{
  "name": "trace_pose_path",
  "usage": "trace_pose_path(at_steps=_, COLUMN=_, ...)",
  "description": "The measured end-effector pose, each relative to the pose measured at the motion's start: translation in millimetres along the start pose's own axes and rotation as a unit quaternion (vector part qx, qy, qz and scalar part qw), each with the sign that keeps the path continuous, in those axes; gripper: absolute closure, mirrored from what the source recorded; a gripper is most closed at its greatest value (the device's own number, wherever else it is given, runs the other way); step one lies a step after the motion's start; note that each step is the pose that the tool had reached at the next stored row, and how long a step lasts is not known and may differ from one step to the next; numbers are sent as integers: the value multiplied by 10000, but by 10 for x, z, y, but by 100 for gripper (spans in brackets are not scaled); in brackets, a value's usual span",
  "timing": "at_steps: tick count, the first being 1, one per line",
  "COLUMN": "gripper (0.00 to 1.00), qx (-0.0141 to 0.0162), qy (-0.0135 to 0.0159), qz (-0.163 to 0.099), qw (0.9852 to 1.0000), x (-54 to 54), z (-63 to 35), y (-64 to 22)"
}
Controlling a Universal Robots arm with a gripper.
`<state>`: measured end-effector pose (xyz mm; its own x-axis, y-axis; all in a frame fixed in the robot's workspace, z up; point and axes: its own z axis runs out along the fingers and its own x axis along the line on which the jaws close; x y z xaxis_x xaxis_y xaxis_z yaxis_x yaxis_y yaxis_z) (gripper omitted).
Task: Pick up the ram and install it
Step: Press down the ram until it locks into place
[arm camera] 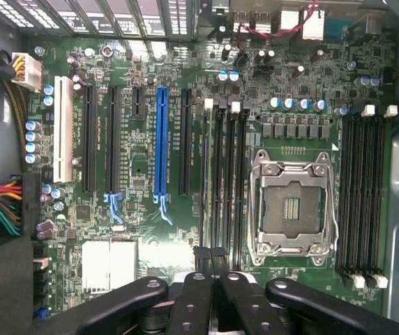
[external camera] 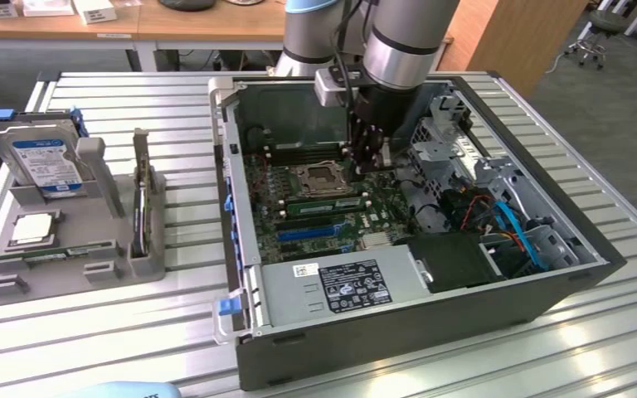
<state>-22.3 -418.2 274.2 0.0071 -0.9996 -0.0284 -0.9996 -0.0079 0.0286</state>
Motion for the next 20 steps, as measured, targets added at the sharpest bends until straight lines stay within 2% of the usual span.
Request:
trace_pose_path(at_steps=8, gripper=90, qx=0, qy=0, qz=0, qw=10000, x=1, z=-2, y=-57)
trace_pose_path(at_steps=20, gripper=90, qx=0, qy=0, qz=0, qw=10000, x=1, z=30, y=-61)
